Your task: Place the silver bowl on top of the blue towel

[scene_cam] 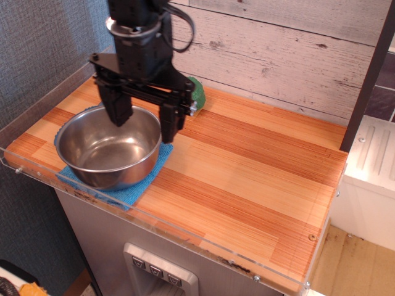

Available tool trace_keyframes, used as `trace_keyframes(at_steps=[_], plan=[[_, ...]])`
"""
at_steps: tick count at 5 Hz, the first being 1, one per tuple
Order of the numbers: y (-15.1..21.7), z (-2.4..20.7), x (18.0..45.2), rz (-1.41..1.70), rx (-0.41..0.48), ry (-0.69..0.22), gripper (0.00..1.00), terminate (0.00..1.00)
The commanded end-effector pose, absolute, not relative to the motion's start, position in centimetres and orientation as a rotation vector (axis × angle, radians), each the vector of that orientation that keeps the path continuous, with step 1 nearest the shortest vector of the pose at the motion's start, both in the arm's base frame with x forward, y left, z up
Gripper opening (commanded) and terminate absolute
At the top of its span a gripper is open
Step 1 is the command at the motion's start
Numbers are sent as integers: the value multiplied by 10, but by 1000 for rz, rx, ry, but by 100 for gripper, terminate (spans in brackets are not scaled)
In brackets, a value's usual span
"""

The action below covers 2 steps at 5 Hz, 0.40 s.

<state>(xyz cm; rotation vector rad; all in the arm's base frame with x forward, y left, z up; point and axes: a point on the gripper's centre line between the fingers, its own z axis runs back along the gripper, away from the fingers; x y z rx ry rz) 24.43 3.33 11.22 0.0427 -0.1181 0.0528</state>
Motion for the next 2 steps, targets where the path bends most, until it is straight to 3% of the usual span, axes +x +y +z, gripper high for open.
trace_keyframes(at_steps=[1,2], plan=[[38,126,244,19,29,-150,100,0],[38,126,244,19,29,-150,100,100]])
